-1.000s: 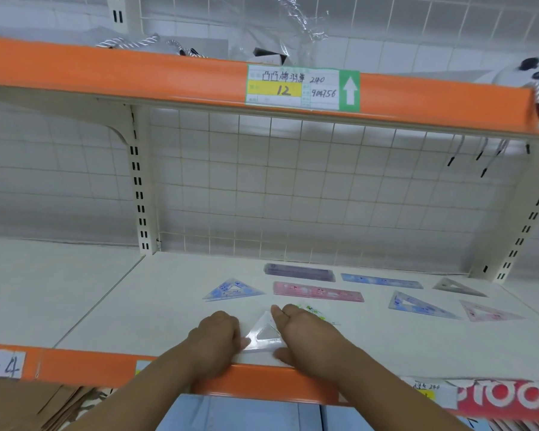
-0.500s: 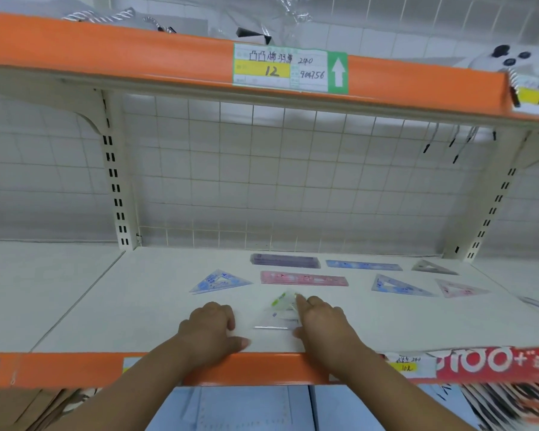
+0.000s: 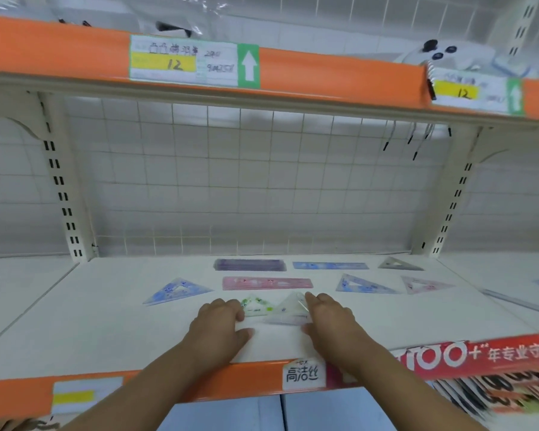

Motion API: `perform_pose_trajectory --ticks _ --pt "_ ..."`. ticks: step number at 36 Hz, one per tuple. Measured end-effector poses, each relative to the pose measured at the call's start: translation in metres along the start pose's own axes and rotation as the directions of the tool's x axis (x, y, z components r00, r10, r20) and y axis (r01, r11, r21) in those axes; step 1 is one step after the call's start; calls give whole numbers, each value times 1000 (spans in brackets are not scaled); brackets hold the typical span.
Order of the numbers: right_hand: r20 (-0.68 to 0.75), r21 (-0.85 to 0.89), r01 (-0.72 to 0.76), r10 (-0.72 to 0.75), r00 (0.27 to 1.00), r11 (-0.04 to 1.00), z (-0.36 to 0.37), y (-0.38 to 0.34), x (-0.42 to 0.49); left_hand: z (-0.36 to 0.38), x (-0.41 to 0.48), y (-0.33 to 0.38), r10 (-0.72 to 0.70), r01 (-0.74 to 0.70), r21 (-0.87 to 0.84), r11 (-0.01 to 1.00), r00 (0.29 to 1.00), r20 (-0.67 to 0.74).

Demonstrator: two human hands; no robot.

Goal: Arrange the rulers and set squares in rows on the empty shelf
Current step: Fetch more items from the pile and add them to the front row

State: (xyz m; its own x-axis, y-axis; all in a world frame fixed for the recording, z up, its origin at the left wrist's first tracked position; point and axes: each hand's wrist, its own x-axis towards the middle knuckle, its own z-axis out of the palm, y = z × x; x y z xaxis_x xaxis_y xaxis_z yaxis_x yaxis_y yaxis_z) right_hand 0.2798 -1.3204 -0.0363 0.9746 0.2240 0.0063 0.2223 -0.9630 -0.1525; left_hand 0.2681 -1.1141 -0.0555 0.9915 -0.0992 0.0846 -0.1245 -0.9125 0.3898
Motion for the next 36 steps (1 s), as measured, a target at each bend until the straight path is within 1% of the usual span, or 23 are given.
perform_pose_trajectory --ticks 3,8,12,22,28,33,36 --pt "-2 11 -8 8 1000 1000 -7 29 1 9 13 25 5 -5 6 1000 1000 -11" --pt "40 -5 3 -3 999 1000 -14 88 8 32 35 77 2 -2 -5 1000 1000 -18" --pt "25 -12 14 -14 1000 1000 -23 141 15 54 50 123 -10 10 2 1000 1000 4" --pt "9 -30 104 -104 995 994 -43 247 33 98 81 219 -103 103 -4 995 995 -14" --pt "4 -27 149 -149 989 988 -49 287 49 110 93 251 -145 145 3 989 989 -24" --pt "-30 5 174 -174 984 985 -52 305 67 111 104 263 -168 169 25 985 985 -37" --pt "-27 18 170 -170 985 985 -54 312 81 111 109 267 -170 172 41 984 985 -37"
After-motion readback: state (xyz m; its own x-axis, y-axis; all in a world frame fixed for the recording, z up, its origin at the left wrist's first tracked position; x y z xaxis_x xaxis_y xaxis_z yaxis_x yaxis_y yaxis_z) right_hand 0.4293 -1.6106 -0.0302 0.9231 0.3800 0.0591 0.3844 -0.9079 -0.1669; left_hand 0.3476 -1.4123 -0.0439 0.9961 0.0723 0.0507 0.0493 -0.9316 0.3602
